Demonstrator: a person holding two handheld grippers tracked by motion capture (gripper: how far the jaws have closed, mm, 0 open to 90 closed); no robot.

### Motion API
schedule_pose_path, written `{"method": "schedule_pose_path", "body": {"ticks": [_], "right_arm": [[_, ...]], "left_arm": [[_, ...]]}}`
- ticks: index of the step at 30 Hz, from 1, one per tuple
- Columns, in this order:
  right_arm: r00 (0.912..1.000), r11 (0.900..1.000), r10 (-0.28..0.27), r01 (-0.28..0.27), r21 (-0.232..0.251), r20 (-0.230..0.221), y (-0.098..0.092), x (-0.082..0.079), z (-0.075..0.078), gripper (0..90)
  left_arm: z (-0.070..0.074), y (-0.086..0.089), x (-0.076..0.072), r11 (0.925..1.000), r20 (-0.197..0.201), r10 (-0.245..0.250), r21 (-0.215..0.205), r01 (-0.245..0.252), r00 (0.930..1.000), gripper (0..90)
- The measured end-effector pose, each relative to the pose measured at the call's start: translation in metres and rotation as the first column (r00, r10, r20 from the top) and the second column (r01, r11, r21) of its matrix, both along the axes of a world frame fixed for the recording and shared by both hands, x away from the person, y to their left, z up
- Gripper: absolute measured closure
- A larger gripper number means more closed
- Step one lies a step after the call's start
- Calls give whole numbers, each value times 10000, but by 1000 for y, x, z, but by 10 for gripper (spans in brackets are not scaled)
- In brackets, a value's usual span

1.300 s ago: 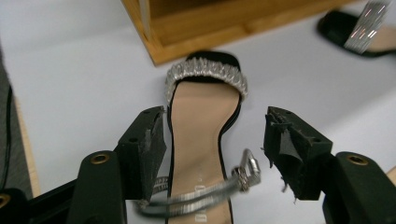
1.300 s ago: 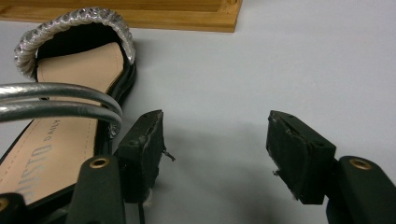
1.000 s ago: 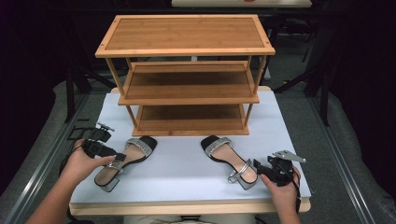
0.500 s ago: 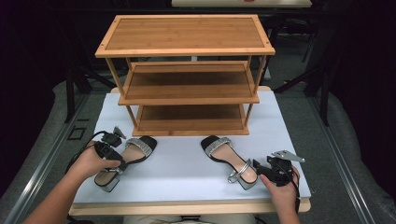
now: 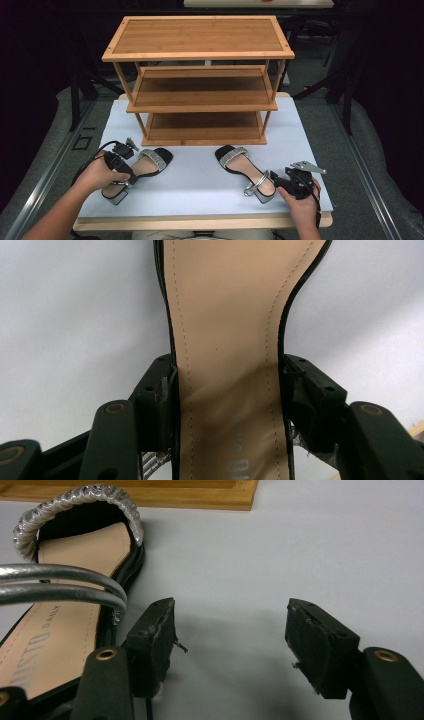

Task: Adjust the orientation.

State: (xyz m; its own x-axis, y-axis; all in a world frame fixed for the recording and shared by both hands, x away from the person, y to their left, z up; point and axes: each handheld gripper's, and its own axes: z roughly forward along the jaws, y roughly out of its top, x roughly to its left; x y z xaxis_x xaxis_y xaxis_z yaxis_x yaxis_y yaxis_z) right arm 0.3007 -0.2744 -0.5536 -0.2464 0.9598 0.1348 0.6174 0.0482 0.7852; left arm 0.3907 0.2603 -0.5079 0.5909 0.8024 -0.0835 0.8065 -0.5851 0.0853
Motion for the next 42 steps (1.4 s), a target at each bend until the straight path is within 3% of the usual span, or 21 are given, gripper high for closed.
{"method": "schedule_pose_path", "body": {"ticks": [8, 17, 23, 28, 31, 32, 34, 35, 42], "right_arm": [[10000, 10000, 1, -1, 27, 11, -1, 0, 0, 361], [10000, 10000, 43, -43, 45, 15, -1, 0, 0, 361], [10000, 10000, 9, -9, 60, -6, -1, 0, 0, 361], [10000, 10000, 10, -10, 19, 11, 0, 0, 0, 361], [10000, 10000, 4, -4, 18, 19, 0, 0, 0, 361], [9999, 10000, 31, -31, 73, 100, 0, 0, 0, 361], [10000, 10000, 19, -20, 40, 57, -1, 0, 1, 361], [10000, 10000, 19, -20, 40, 57, -1, 0, 1, 361], [10000, 10000, -24, 24, 54, 44, -1, 0, 0, 361]], "left_arm": [[-2, -6, 6, 9983, -511, -71, 577, 101, 9987, 417], [-2, -8, 10, 9972, -749, 60, 742, -5, 9972, 429], [1, -6, 6, 9988, -625, 59, 484, -29, 9980, 434], [13, -13, 4, 9998, -437, -59, 162, 66, 9990, 435], [23, -20, 5, 9999, -65, -41, -117, 40, 10000, 435], [28, -26, 9, 9991, 127, 78, -415, -72, 9999, 435], [30, -35, 13, 9984, 231, 168, -550, -155, 9996, 435], [30, -35, 13, 9984, 231, 168, -550, -155, 9996, 435], [23, -77, 37, 9976, 545, 437, -568, -406, 9976, 435]]}}
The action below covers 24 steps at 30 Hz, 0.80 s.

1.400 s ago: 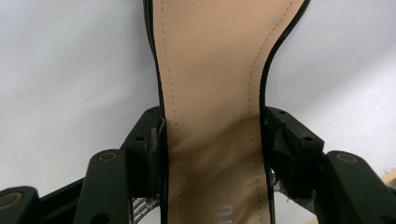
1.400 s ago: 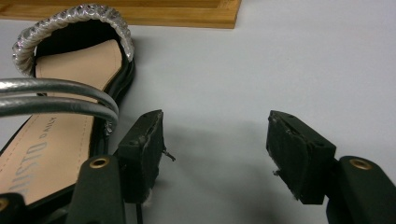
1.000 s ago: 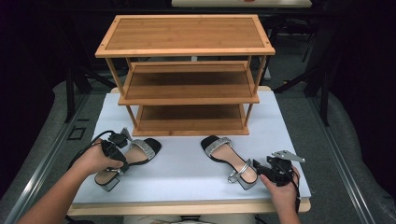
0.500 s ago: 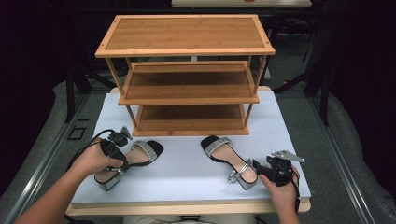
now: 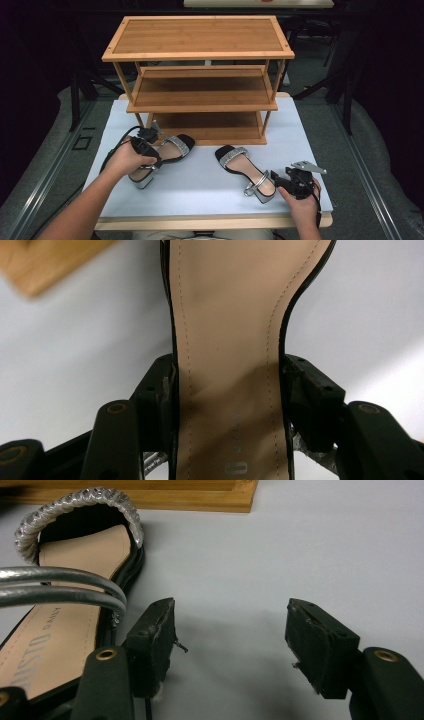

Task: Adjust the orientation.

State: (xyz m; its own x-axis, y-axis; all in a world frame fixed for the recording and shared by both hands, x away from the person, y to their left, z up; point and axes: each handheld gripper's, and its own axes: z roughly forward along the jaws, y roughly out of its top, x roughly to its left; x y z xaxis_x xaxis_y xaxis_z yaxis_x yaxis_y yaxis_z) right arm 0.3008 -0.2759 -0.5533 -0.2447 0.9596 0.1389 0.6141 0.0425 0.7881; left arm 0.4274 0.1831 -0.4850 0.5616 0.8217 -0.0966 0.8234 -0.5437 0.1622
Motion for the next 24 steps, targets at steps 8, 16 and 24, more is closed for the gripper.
{"method": "schedule_pose_path", "body": {"ticks": [8, 16, 24], "right_arm": [[10000, 10000, 65, -65, 72, 7, -2, 0, 0, 361], [10000, 9999, 74, -73, 77, -26, -2, 0, -1, 361], [10000, 10000, 33, -32, 38, -3, -1, 0, 0, 361]], "left_arm": [[-10, -29, 24, 9963, 341, 852, -87, -849, 9958, 434], [-20, -23, 26, 9922, 331, 1237, -222, -1230, 9918, 429], [8, -12, 12, 9927, 869, 839, -939, -756, 9927, 375]]}}
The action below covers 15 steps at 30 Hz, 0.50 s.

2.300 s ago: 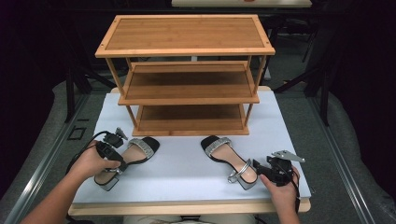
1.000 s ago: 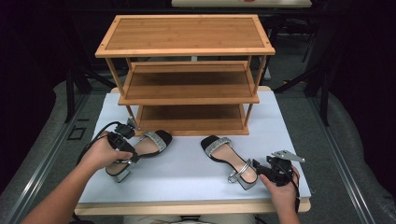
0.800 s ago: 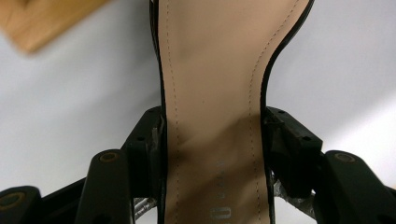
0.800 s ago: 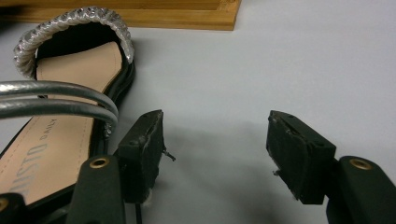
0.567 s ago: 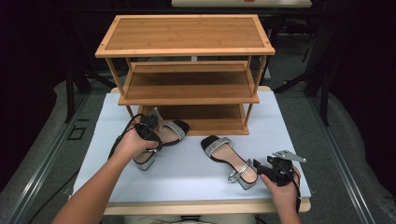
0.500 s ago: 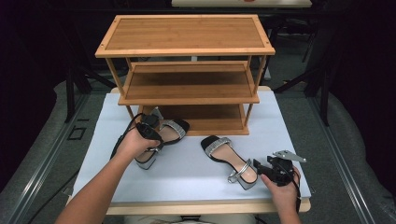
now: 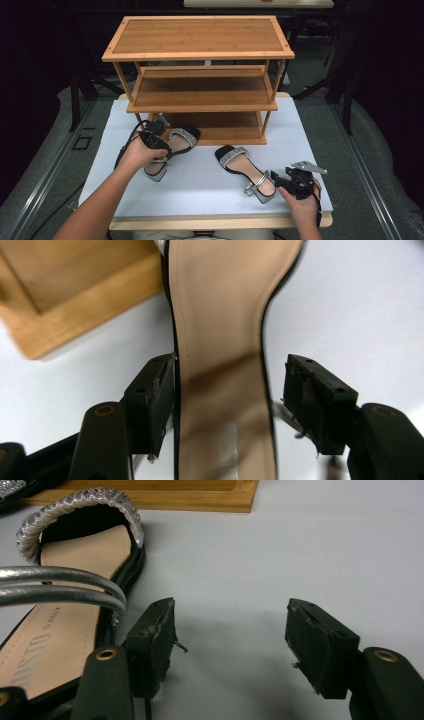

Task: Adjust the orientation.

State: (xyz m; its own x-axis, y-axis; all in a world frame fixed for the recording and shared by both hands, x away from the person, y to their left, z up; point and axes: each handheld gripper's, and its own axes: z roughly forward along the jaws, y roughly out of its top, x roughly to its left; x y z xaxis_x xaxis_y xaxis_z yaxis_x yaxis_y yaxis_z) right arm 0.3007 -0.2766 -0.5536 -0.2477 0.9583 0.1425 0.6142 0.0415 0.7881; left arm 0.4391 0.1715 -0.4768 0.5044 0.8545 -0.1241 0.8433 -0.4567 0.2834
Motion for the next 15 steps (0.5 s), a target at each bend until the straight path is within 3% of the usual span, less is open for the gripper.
{"method": "schedule_pose_path", "body": {"ticks": [2, 7, 10, 13, 15], "right_arm": [[9999, 10000, 28, -29, 85, 122, 0, 0, -1, 361], [10000, 10000, 43, -43, 54, 8, 0, 0, 0, 361], [10000, 10000, 15, -15, 36, 24, 1, -1, 1, 361], [10000, 10000, 1, -1, 34, 18, 1, 0, 1, 361], [10000, 10000, 21, -21, 39, 15, 1, 0, 0, 360]], "left_arm": [[20, 12, -13, 9981, 451, -176, -574, 202, 9988, 374], [41, 31, -32, 9960, 950, -539, -659, 603, 9940, 375], [51, 55, -51, 9931, 1323, -769, -783, 878, 9882, 376], [49, 67, -59, 9928, 1340, -776, -800, 889, 9879, 376], [38, 81, -68, 9927, 1268, -723, -864, 836, 9893, 376]]}}
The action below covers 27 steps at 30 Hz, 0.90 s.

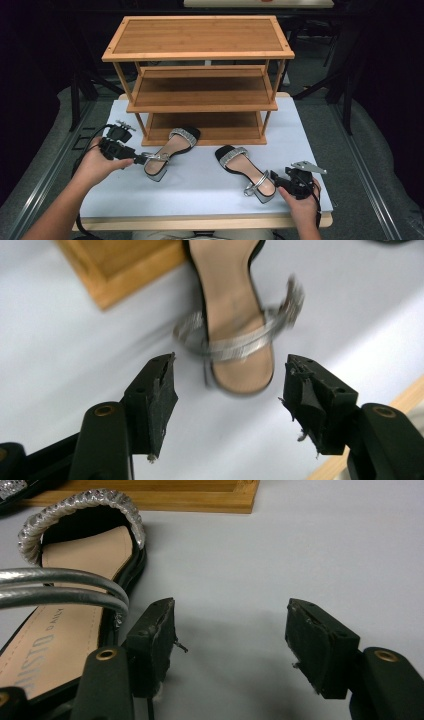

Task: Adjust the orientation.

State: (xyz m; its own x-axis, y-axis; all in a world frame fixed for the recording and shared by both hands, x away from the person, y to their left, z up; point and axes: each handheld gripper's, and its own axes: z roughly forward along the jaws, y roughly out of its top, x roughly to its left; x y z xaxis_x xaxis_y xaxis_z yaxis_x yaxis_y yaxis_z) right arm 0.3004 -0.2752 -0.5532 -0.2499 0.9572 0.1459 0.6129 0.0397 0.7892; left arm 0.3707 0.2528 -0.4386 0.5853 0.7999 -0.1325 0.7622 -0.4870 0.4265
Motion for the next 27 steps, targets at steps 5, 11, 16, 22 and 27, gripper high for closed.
{"method": "schedule_pose_path", "body": {"ticks": [5, 11, 16, 22, 27], "right_arm": [[10000, 10000, -20, 20, -18, 28, 1, 0, 0, 361], [10000, 10000, -23, 23, -50, 19, 1, 0, 0, 361], [10000, 10000, -13, 13, 6, -5, 1, 0, 0, 361], [10000, 10000, 0, 0, 7, 1, 1, 0, 0, 360], [9999, 10000, -8, 7, 85, 105, 0, 0, -1, 361]], "left_arm": [[-22, 12, -13, 9997, -72, -107, -240, 105, 9999, 375], [-47, 9, -25, 9947, 186, -963, -336, 969, 9952, 358], [-63, 1, -27, 9904, 132, -1344, -299, 1347, 9908, 337], [-81, -7, -22, 9896, 297, -1282, -614, 1299, 9913, 355], [-84, -15, -21, 9916, 789, -1151, -502, 1193, 9902, 437]]}}
